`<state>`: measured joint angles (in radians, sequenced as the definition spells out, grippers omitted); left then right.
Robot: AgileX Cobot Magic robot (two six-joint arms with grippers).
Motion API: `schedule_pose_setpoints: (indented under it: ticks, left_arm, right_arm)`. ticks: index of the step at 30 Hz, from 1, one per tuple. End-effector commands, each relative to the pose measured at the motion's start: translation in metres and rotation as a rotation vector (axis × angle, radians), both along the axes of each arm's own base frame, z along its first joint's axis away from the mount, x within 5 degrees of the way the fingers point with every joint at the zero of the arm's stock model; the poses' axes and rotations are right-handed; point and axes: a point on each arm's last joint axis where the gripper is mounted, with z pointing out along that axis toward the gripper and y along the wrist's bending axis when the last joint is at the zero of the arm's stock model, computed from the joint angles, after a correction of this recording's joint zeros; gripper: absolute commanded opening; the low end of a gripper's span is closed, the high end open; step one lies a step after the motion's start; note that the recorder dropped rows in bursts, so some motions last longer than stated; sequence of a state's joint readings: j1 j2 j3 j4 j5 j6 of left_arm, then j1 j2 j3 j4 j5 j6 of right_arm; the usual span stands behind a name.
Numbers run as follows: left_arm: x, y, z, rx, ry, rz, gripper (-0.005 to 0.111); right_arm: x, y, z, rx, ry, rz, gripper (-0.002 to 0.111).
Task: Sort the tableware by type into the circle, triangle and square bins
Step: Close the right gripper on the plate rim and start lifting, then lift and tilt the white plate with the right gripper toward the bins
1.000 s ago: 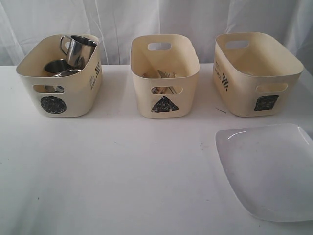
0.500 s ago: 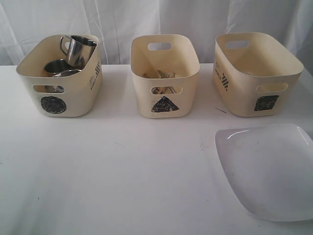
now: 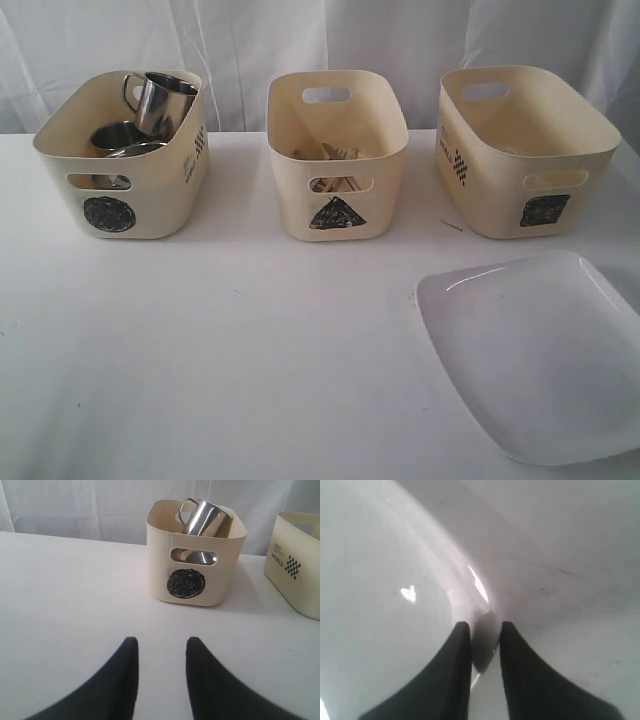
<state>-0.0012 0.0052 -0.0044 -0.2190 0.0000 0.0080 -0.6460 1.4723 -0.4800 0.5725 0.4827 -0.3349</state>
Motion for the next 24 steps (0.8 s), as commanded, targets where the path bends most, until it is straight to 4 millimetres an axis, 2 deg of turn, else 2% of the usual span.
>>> schedule_pose_setpoints:
  ticks: [1, 12, 20, 24]
  left_arm:
    - [0.0, 0.0, -0.001, -0.013, 0.0, 0.001, 0.038]
    - [0.0, 0.0, -0.001, -0.013, 0.0, 0.001, 0.038]
    - [0.0, 0.0, -0.001, -0.013, 0.0, 0.001, 0.038]
    - [0.0, 0.0, -0.001, -0.013, 0.0, 0.001, 0.038]
  right_arm:
    - [-0.003, 0.005, 0.006, 0.021, -0.007, 0.043, 0.0]
    - [0.002, 0.018, 0.026, 0.109, -0.157, 0.052, 0.0]
    - [0.007, 0.041, 0.051, 0.112, -0.309, 0.179, 0.0]
    - [0.006, 0.048, 0.064, 0.106, -0.377, 0.183, 0.0]
